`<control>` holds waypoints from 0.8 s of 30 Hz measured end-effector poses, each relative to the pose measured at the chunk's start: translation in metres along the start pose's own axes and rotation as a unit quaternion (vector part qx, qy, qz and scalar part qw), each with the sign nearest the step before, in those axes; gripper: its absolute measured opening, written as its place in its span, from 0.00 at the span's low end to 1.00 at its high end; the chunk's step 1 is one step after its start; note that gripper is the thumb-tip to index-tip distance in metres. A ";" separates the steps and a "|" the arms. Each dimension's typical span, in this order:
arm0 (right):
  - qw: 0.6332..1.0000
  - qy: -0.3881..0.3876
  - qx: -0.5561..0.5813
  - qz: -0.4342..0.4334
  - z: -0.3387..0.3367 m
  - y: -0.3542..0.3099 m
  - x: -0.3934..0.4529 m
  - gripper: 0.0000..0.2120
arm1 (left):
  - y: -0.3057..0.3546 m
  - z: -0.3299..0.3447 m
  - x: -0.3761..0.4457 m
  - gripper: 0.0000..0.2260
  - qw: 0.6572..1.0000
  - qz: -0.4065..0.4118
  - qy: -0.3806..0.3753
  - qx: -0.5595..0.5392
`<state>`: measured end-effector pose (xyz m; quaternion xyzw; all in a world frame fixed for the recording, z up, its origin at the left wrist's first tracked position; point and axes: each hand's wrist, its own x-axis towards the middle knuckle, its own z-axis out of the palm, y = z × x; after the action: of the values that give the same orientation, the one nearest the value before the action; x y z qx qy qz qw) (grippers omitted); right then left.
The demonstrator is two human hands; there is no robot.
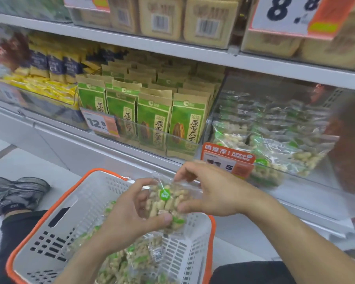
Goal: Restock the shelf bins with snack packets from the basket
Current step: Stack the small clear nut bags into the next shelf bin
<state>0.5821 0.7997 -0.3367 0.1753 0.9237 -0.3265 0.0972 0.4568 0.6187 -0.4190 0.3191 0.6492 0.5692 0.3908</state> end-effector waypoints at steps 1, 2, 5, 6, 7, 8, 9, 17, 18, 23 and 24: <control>0.999 -0.024 -0.025 0.009 -0.003 0.000 -0.006 0.40 | 0.004 0.003 0.000 0.32 1.000 0.013 -0.014 0.012; 0.998 -0.042 -0.040 0.017 -0.004 -0.001 -0.013 0.50 | 0.009 0.007 0.000 0.31 0.999 0.024 -0.028 0.019; 0.996 -0.046 -0.073 -0.004 -0.005 -0.006 -0.026 0.58 | 0.024 0.018 0.001 0.30 0.995 0.073 -0.053 0.047; 0.997 -0.030 -0.071 -0.014 -0.007 -0.006 -0.030 0.55 | 0.029 0.022 0.002 0.30 0.992 0.095 -0.053 0.057; 0.998 -0.010 -0.067 -0.020 -0.011 -0.007 -0.034 0.52 | 0.034 0.026 0.003 0.30 0.990 0.117 -0.053 0.061; 0.998 0.014 -0.060 -0.020 -0.017 -0.007 -0.040 0.49 | 0.038 0.030 0.005 0.31 0.988 0.135 -0.053 0.058; 0.997 0.042 -0.057 -0.019 -0.023 -0.006 -0.046 0.46 | 0.042 0.035 0.006 0.31 0.986 0.148 -0.052 0.052; 0.946 0.314 -0.053 -0.052 -0.075 0.026 -0.104 0.30 | 0.081 0.072 0.039 0.22 0.927 0.267 0.099 0.244; 0.931 0.356 -0.053 -0.055 -0.081 0.032 -0.111 0.31 | 0.082 0.079 0.048 0.24 0.915 0.275 0.103 0.276; 0.854 0.510 -0.102 0.007 -0.101 0.067 -0.138 0.31 | 0.074 0.115 0.085 0.37 0.890 0.253 0.099 0.366; 0.847 0.518 -0.114 0.035 -0.105 0.074 -0.144 0.31 | 0.070 0.120 0.090 0.38 0.878 0.265 0.117 0.381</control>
<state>0.7362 0.8827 -0.2562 0.3391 0.8638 -0.0767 -0.3647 0.5145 0.7650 -0.3680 0.5341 0.7482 0.3936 -0.0051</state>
